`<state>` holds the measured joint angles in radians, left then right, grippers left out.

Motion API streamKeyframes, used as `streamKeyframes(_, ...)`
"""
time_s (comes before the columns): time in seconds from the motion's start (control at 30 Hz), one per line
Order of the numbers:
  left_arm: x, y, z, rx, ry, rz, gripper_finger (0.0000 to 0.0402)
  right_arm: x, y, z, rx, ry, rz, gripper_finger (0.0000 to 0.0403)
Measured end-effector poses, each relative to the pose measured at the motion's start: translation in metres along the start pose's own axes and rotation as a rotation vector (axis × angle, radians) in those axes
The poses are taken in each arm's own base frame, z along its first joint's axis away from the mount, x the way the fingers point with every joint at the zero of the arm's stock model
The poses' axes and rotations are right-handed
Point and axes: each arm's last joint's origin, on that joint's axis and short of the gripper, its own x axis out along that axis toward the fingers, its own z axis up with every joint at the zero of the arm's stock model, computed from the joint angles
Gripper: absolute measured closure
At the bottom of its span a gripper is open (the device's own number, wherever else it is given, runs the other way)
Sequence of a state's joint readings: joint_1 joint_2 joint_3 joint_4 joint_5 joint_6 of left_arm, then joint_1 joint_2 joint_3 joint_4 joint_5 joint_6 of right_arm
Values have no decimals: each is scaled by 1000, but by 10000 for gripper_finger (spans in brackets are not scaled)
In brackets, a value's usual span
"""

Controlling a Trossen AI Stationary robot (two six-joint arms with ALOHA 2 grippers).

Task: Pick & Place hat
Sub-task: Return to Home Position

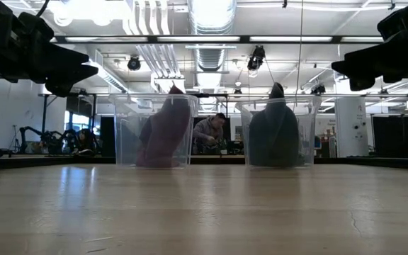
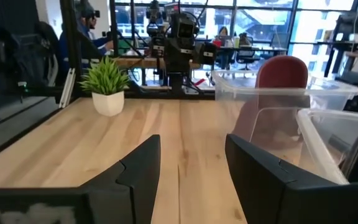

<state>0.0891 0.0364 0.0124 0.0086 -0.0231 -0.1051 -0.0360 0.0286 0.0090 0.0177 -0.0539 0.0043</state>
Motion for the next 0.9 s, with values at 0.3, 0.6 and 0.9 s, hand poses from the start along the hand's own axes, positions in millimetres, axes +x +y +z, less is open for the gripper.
streamKeyframes(0.3, 0, 0, 0, 0, -3, 0, 199, 0, 0, -1, 23, 7, -1, 223)
streamKeyframes(0.6, 0, 0, 0, 0, -4, 0, 200, 0, 0, -1, 23, 7, -1, 223)
streamKeyframes(0.9, 0, 0, 0, 0, -5, 0, 200, 0, 0, -1, 23, 7, -2, 222)
